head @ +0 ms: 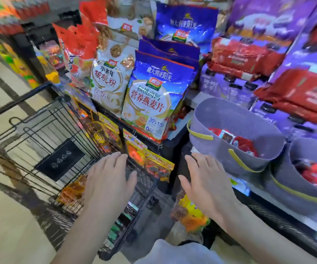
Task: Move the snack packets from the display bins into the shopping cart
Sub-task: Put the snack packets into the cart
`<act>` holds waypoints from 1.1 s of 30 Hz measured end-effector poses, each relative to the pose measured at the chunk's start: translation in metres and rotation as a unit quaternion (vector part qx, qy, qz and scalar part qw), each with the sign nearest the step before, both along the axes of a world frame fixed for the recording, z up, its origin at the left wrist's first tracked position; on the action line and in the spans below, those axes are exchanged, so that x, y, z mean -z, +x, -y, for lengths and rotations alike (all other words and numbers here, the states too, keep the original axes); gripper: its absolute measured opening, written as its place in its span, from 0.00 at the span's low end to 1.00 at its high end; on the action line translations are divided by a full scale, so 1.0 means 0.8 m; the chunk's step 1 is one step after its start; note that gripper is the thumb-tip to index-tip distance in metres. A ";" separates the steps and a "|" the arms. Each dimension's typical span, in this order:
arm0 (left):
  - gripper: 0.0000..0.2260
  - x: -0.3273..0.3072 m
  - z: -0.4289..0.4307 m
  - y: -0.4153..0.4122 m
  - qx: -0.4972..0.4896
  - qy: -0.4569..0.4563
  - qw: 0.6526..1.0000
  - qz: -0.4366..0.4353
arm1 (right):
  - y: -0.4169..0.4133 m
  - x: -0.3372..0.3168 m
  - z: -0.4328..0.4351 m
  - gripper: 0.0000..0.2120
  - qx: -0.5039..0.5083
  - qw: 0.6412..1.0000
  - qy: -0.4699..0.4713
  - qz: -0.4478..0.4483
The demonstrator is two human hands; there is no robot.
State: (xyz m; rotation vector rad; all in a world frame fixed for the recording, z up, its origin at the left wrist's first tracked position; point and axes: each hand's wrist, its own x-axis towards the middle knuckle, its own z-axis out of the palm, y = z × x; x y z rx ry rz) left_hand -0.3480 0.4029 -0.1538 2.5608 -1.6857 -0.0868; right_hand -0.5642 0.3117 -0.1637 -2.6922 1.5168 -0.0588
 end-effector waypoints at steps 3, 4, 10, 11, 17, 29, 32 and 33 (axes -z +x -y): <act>0.26 -0.005 0.057 -0.032 0.037 -0.008 0.999 0.002 | -0.044 0.002 0.038 0.27 0.044 0.999 0.010 -0.002; 0.26 -0.005 0.078 -0.047 0.055 -0.006 0.998 0.006 | -0.063 0.002 0.052 0.26 0.061 0.998 0.009 0.005; 0.26 -0.001 0.192 -0.131 0.115 -0.001 0.993 -0.015 | -0.165 0.012 0.131 0.22 0.158 0.987 -0.011 0.033; 0.26 0.001 0.208 -0.141 0.123 -0.005 0.992 -0.024 | -0.179 0.014 0.144 0.21 0.171 0.984 -0.014 0.049; 0.26 0.014 0.299 -0.165 0.149 -0.018 0.987 -0.057 | -0.226 0.021 0.220 0.26 0.145 0.986 0.052 0.057; 0.31 0.070 0.430 -0.145 0.183 -0.021 0.975 -0.124 | -0.155 0.112 0.352 0.33 0.127 0.956 0.258 0.065; 0.30 0.082 0.431 -0.140 0.177 -0.027 0.975 -0.135 | -0.153 0.128 0.361 0.32 0.130 0.949 0.283 0.049; 0.30 0.084 0.432 -0.139 0.175 -0.028 0.975 -0.137 | -0.153 0.131 0.363 0.31 0.131 0.949 0.282 0.048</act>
